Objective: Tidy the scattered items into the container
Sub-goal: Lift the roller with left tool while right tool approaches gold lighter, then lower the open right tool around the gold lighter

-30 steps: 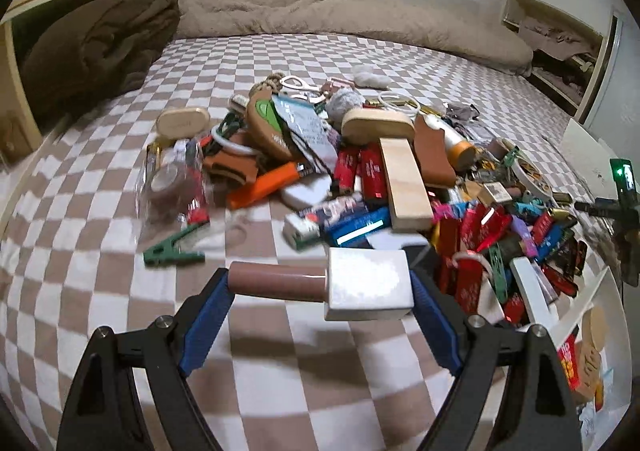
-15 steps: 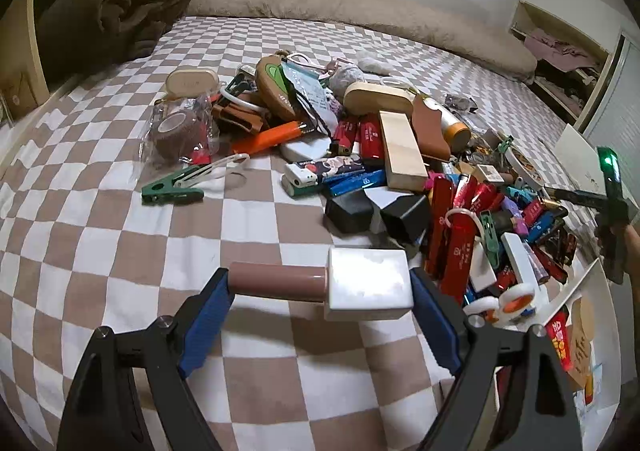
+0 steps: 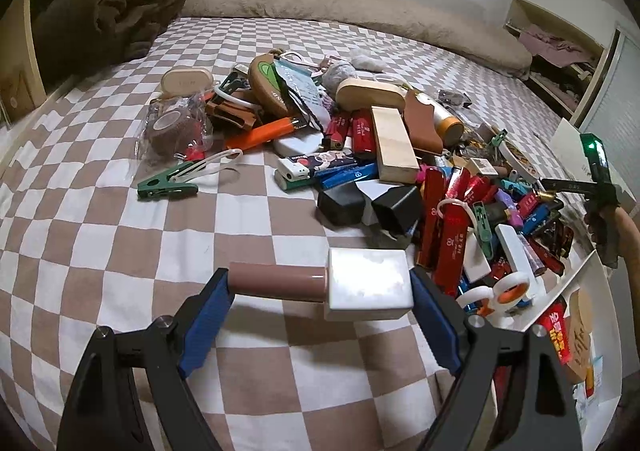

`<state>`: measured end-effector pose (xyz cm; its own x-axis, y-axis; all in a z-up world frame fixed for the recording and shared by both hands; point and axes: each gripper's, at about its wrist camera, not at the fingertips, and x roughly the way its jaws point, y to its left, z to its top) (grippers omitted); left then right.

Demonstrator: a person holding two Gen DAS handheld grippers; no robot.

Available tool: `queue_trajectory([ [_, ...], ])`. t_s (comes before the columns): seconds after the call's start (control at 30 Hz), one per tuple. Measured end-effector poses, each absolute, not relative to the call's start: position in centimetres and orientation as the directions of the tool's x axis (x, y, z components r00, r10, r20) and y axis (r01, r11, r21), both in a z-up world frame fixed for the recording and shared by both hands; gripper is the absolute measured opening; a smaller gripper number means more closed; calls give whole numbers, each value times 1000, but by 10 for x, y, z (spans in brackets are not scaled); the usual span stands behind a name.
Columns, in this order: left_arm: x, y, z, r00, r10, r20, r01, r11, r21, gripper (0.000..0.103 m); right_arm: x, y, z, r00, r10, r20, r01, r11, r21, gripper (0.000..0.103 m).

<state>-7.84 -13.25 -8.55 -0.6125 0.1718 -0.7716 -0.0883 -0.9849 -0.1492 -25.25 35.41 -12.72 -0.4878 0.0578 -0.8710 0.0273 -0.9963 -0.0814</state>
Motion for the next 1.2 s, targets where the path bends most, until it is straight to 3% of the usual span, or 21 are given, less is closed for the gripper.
queue_trajectory([
  [0.23, -78, -132, -85, -614, 175, -770, -88, -984, -153, 87, -240, 394, -124, -484, 117, -867, -71, -993, -95, 103],
  [0.43, -78, -132, -84, -615, 171, -770, -89, -985, -148, 87, -239, 377, -119, -485, 16, -875, -22, -1000, -6, 103],
  [0.7, -76, -130, -82, -614, 177, -769, -97, -984, -149, 87, -259, 330, -131, -454, 48, -890, 48, -996, -78, 103],
  [0.83, -76, -130, -81, -612, 184, -769, -97, -983, -158, 87, -265, 336, -134, -436, 22, -900, 34, -999, -41, 103],
  [1.0, -75, -129, -84, -606, 184, -774, -101, -983, -155, 87, -260, 349, -139, -423, 119, -898, 17, -990, -138, 103],
  [1.2, -73, -127, -89, -593, 180, -785, -105, -984, -146, 87, -243, 388, -135, -455, 51, -889, -35, -999, -40, 103],
])
